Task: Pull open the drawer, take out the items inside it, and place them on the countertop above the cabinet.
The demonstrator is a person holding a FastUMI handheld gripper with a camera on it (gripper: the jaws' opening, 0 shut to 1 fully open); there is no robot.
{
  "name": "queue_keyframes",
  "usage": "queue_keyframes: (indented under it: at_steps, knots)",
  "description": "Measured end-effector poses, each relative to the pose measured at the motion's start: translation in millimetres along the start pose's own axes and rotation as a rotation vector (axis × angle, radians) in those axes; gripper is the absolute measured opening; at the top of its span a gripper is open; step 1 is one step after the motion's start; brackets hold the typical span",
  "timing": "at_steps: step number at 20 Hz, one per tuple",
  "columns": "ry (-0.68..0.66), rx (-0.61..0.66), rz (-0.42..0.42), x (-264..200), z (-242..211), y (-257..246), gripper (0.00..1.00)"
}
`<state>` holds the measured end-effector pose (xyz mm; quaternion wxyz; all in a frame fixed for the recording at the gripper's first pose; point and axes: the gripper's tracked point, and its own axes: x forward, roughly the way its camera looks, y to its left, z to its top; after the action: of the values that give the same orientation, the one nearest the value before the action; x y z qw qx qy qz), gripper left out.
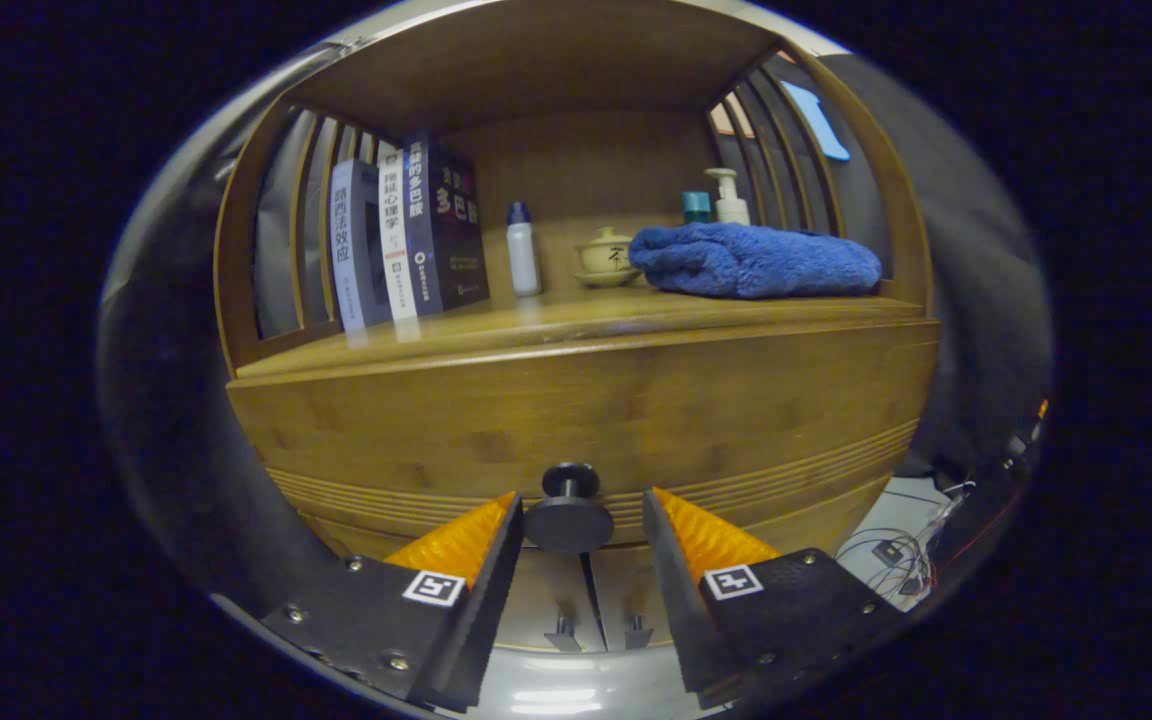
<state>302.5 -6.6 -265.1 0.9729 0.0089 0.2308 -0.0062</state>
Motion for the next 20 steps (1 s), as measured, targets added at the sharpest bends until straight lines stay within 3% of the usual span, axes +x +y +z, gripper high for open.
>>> queue_keyframes:
  at_steps: [1, 3, 8, 9, 20]
  knots:
    - [0.004, -0.01, 0.012, 3, 1, 3, 0.72]
    - [0.0, -0.041, 0.011, 9, 7, 5, 0.52]
    - [0.014, -0.041, 0.01, 3, 0, 5, 0.39]
    - [0.019, -0.046, 0.009, 4, 1, 4, 0.32]
    - [0.029, -0.012, -0.001, -33, -11, 3, 0.32]
